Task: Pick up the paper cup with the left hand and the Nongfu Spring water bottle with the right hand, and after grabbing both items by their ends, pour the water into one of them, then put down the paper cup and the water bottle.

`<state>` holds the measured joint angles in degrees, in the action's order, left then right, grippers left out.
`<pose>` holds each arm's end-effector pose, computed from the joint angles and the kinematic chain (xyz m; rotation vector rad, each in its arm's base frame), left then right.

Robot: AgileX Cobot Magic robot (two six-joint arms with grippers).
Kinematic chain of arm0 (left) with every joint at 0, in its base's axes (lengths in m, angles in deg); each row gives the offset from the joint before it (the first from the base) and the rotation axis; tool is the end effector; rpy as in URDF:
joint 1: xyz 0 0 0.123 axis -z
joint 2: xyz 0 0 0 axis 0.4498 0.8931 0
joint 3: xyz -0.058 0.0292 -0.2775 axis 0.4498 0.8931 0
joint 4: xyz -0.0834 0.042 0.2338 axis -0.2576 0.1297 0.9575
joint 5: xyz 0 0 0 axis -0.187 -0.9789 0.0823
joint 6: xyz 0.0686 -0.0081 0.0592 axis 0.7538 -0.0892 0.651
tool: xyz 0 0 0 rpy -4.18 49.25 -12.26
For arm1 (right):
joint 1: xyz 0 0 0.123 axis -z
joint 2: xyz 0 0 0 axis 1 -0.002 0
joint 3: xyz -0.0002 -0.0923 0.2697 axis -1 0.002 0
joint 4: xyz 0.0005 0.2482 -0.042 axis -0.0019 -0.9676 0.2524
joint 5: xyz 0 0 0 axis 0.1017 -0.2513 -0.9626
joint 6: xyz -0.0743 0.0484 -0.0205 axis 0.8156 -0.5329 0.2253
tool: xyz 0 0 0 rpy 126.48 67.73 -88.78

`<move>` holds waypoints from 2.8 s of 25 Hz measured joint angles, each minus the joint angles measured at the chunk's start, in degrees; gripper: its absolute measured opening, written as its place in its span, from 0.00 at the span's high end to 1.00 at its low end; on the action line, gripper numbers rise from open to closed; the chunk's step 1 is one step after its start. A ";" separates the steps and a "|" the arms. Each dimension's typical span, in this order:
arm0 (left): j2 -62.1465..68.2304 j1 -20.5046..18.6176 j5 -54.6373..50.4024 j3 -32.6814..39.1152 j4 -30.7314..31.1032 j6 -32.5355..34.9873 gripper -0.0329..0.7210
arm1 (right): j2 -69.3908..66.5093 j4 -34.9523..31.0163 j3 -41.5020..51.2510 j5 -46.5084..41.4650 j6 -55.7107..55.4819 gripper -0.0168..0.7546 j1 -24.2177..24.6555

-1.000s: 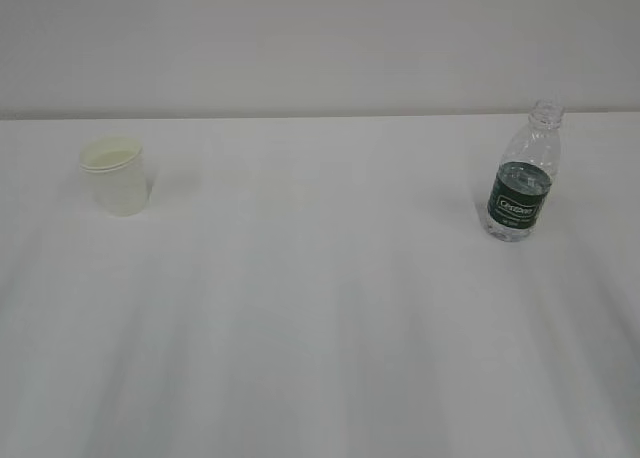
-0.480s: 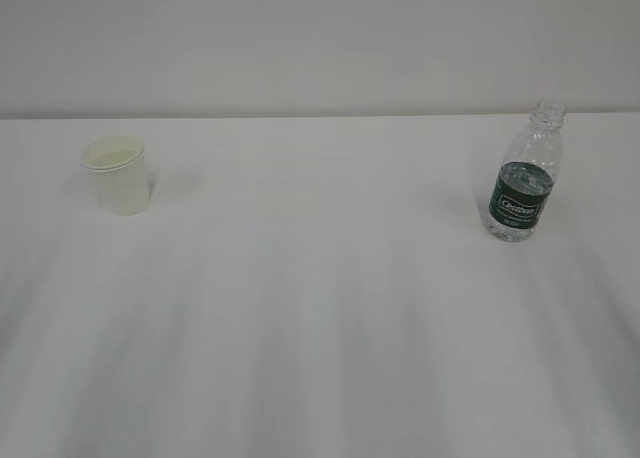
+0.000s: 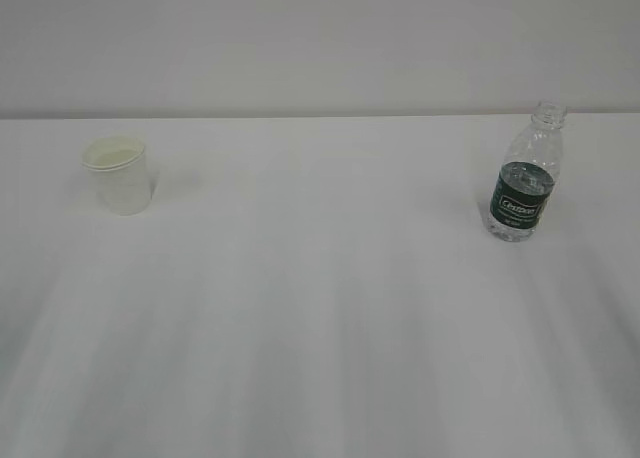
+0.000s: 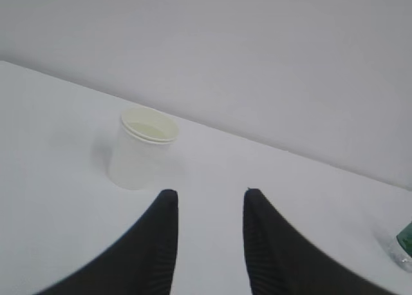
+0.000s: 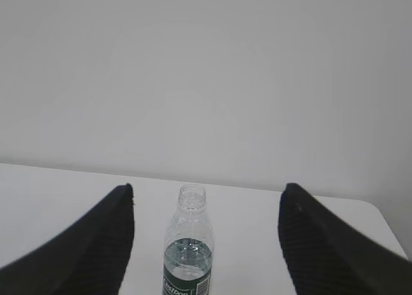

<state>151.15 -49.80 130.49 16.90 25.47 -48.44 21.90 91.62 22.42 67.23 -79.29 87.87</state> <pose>0.1458 0.0020 0.1839 -0.1805 1.6341 -0.5562 0.1522 0.0078 0.2894 -0.1728 1.6177 -0.0677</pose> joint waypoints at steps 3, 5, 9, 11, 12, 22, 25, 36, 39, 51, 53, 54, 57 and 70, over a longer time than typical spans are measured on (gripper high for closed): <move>-1.54 0.00 0.00 0.00 0.89 -2.62 0.63 | 0.00 0.00 0.00 -0.12 0.00 0.30 0.00; -4.43 0.00 0.00 0.00 1.04 -5.04 0.64 | 0.00 0.00 0.00 -0.23 0.00 0.30 0.00; -13.74 0.00 0.14 0.00 0.16 -8.66 0.64 | 0.00 0.00 0.00 -0.23 -0.10 0.30 0.00; -18.43 0.00 0.50 0.00 -0.22 -10.94 0.64 | 0.00 0.00 0.00 -0.34 -0.10 0.30 0.00; -20.11 0.00 0.62 0.00 -0.22 -11.79 0.64 | 0.00 0.00 0.00 -0.45 -0.10 0.30 0.00; -34.23 0.00 -2.47 -9.31 3.66 -20.72 0.65 | 0.62 0.00 0.00 -1.31 -0.10 0.30 0.00; -37.49 0.00 -6.50 -12.78 4.48 -22.31 0.67 | 1.24 0.00 0.00 -1.54 -0.10 0.30 0.00; -55.34 0.00 -27.47 -18.33 5.99 -25.83 0.69 | 1.37 0.00 0.00 -1.67 -0.10 0.30 -0.84; -61.62 0.00 -38.86 -21.82 14.00 -32.10 0.69 | 1.47 0.00 0.00 -1.67 -0.10 0.30 -1.37; -66.40 0.00 -37.77 -32.66 60.97 -74.45 0.69 | 14.03 0.00 -2.75 -17.99 -0.22 0.33 -1.68; -66.40 0.00 -36.37 -34.04 63.14 -77.03 0.69 | 16.29 0.00 -3.82 -22.28 -0.22 0.33 -1.68; -66.40 0.00 -35.73 -34.22 63.46 -77.89 0.69 | 17.48 0.00 -4.09 -24.55 -0.22 0.33 -1.68; -66.40 0.00 -33.83 -34.31 63.93 -79.10 0.69 | 20.87 0.00 -5.26 -30.64 -0.22 0.33 -1.68; -66.40 12.99 -31.55 -34.31 63.93 -80.24 0.69 | 35.77 0.00 -9.92 -55.77 -0.22 0.33 -1.68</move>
<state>84.75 -36.81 98.93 -17.41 89.41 -128.68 57.67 91.62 12.50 11.45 -79.51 86.19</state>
